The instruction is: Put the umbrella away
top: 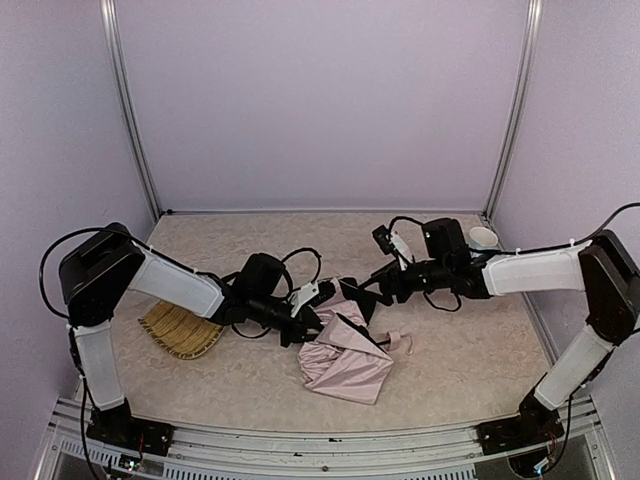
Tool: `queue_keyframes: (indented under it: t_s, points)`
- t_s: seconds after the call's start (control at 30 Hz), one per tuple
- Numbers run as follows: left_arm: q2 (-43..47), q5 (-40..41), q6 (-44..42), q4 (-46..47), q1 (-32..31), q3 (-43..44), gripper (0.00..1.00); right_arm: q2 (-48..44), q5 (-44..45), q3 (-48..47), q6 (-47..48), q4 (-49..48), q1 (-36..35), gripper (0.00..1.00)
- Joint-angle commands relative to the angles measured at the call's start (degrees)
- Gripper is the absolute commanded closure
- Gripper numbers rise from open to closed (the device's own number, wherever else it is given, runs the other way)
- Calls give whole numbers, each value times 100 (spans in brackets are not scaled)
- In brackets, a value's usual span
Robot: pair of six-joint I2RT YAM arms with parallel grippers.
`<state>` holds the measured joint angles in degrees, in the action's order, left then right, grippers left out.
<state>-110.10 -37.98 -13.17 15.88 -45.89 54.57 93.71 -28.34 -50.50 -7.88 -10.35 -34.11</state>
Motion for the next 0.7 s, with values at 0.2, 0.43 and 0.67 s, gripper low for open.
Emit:
queue_keyframes:
  t_s: [0.2,0.43,0.67]
  points:
    - [-521,45,46,-661,247,192,100,-953,-879,579,585,573,-706,35]
    - [-552,43,-37,-772,247,236,100,-151,-555,141,416,755,-1071,48]
    - [-367,331,106,-776,285,269,51,-419,-1071,183,95,318,-1066,91]
